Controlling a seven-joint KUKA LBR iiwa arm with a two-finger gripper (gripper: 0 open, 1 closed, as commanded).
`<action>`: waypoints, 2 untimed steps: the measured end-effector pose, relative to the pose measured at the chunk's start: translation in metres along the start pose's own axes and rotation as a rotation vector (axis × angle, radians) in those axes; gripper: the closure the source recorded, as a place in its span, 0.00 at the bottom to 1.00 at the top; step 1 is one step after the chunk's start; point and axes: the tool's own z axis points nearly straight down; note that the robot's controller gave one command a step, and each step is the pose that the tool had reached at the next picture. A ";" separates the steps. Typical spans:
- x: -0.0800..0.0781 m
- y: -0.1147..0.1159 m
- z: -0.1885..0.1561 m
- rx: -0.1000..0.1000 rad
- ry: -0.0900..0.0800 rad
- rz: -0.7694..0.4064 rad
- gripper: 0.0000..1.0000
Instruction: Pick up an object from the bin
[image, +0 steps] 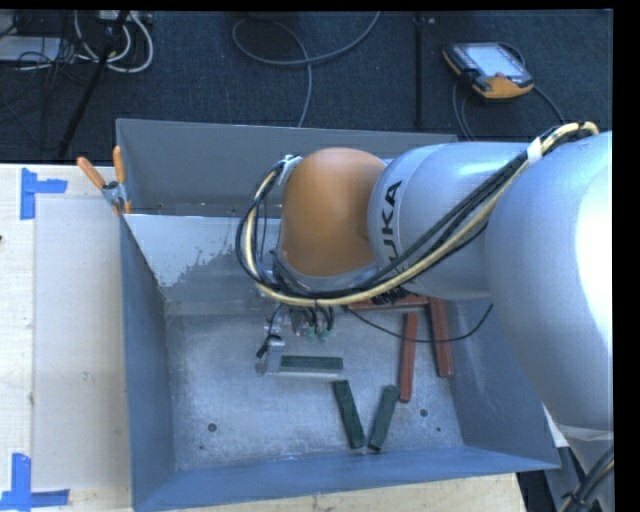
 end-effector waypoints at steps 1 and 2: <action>0.000 -0.024 0.027 0.001 -0.003 -0.095 0.00; -0.017 -0.058 0.028 0.000 0.002 -0.067 0.00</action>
Offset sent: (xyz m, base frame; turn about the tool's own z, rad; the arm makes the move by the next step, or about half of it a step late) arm 0.0214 -0.0642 -0.0244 -0.0611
